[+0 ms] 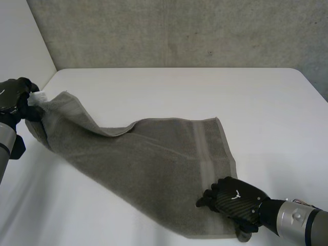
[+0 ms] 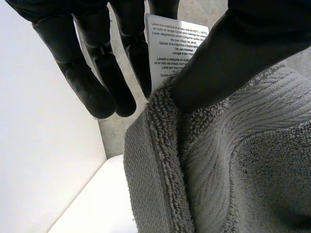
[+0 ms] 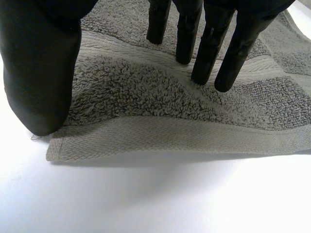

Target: Fold the towel.

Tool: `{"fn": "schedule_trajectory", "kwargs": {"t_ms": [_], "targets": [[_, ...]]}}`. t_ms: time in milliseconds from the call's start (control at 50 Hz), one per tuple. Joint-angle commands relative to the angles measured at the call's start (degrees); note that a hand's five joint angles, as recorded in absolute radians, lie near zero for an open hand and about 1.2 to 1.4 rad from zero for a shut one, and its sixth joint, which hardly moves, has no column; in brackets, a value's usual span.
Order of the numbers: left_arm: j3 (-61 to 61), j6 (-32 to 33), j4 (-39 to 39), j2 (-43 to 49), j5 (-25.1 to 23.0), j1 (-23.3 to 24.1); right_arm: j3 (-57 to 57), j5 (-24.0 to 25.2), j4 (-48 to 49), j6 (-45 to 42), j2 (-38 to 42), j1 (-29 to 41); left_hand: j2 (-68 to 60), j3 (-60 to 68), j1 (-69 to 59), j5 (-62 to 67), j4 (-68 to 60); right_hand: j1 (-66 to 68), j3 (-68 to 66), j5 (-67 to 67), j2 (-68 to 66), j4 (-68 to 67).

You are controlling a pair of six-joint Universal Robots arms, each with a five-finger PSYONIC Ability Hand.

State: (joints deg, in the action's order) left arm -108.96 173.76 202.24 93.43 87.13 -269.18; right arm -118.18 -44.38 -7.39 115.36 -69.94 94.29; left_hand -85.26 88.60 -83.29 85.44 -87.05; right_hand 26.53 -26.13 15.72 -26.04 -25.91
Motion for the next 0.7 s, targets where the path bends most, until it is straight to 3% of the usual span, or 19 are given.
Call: {"fn": "schedule_trajectory", "kwargs": {"t_ms": [20, 700], "targets": [[-0.3, 0.0, 0.1, 0.0, 0.0, 0.0, 0.1, 0.0, 1.5, 0.7, -0.3, -0.1, 5.3, -8.6, 3.3, -15.4, 7.1, 1.7, -2.1, 2.5, -2.2, -2.3], [-0.4, -0.1, 0.0, -0.1, -0.1, 0.1, 4.2, 0.0, 3.3, 3.9, -0.2, 0.2, 5.3, -8.6, 3.3, -15.4, 7.1, 2.6, -3.0, 3.4, -3.0, -3.2]]}}
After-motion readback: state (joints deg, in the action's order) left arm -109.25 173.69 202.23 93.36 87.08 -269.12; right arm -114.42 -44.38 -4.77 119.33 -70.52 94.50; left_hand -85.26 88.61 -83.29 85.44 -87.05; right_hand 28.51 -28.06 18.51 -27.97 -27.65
